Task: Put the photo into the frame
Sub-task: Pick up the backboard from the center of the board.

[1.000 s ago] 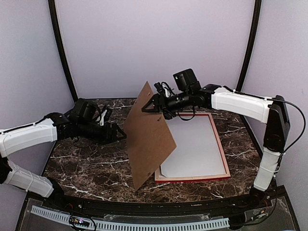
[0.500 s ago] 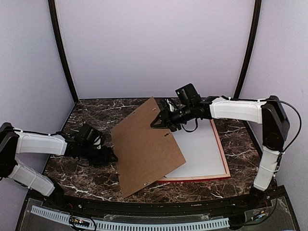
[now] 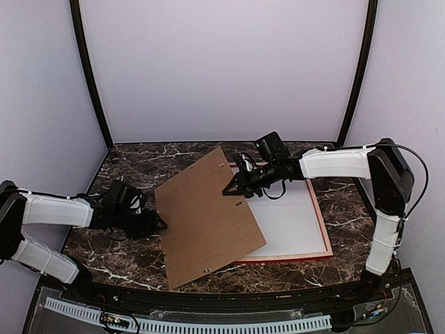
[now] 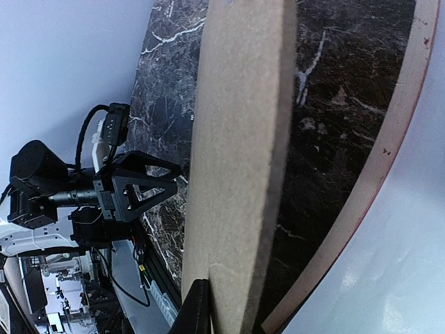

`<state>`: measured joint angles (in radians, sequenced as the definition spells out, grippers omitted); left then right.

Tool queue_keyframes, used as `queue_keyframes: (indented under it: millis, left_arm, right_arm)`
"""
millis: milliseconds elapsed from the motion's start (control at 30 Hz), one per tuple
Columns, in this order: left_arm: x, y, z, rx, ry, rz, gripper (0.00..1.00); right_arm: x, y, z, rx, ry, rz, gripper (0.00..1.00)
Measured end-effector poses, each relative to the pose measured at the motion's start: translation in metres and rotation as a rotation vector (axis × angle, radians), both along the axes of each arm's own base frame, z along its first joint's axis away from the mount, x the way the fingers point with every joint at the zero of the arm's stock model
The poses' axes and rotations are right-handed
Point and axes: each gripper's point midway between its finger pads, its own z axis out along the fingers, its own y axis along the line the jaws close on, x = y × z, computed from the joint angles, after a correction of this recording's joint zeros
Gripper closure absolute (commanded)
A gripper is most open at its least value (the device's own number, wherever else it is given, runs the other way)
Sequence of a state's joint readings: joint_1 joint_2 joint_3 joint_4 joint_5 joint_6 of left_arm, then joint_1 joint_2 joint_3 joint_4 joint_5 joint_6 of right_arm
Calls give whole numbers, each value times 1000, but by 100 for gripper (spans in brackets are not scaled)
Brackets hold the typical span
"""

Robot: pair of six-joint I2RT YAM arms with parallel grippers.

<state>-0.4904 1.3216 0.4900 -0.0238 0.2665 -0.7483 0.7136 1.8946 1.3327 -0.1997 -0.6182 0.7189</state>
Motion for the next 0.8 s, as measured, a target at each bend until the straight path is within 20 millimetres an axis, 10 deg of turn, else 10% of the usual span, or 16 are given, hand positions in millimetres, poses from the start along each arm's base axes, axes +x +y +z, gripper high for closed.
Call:
queue_keyframes:
  millis: [433, 800]
  left_arm:
    - [6, 11, 10, -3, -38, 21, 30]
    - [34, -8, 59, -16, -175, -36, 23]
  right_arm:
    - [-4, -18, 4, 111, 63, -18, 100]
    - [27, -125, 79, 289, -40, -223, 100]
